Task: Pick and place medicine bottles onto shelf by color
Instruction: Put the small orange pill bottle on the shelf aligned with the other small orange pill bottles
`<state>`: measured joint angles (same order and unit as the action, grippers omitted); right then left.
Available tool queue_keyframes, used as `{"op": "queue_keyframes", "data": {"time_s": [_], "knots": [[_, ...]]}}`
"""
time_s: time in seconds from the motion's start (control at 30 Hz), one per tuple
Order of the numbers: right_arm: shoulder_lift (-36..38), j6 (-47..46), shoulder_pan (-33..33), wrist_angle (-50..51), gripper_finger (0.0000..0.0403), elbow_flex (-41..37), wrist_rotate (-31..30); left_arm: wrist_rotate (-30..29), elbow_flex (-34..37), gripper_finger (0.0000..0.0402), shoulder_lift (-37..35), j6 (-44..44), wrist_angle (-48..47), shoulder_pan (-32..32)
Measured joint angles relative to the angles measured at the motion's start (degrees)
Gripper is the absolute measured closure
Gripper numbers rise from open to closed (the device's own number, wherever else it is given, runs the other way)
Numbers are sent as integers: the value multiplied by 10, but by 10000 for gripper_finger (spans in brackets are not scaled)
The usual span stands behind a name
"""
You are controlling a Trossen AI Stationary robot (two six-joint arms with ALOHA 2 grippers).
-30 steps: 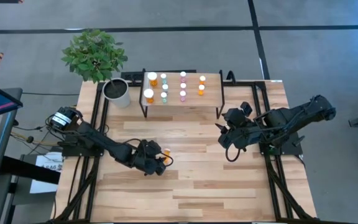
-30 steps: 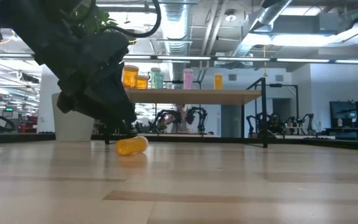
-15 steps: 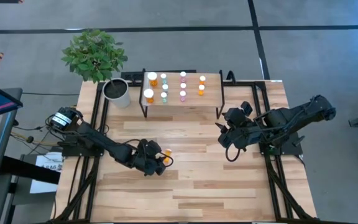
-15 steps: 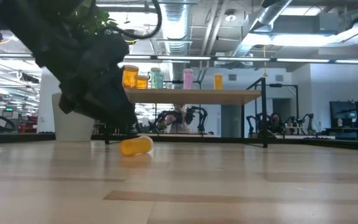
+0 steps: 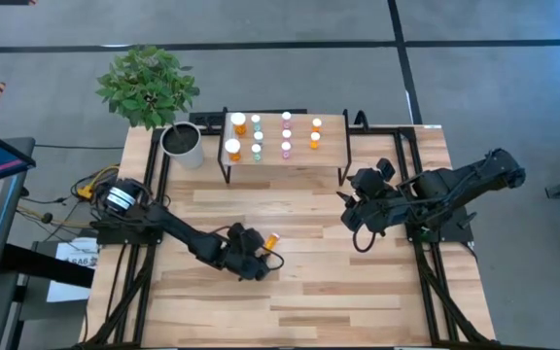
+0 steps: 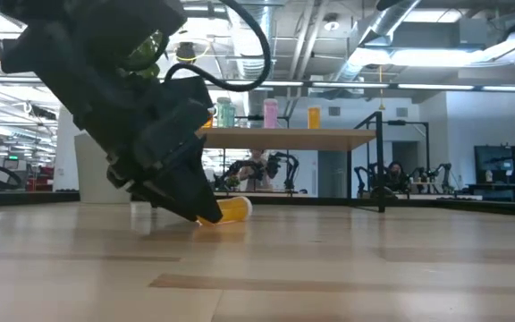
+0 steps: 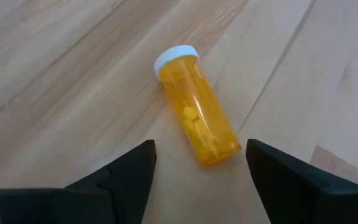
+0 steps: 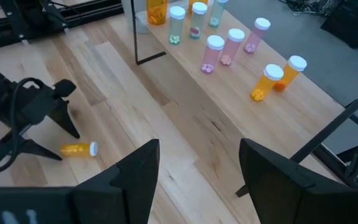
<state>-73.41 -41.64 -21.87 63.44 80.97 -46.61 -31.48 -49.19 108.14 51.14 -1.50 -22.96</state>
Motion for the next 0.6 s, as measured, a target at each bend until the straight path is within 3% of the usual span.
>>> {"op": "queue_keyframes", "data": {"time_s": [0.13, 0.37, 0.6], "knots": [[0, 0, 0, 0, 159, 0, 0, -5, -18, 169, 4, -26, -12, 1], [0, -4, -4, -14, 159, 0, 1, -6, -43, 255, 7, -75, -30, 1], [0, 60, -44, -106, 159, 0, 12, -46, -41, 324, -9, -188, 62, -41]]}}
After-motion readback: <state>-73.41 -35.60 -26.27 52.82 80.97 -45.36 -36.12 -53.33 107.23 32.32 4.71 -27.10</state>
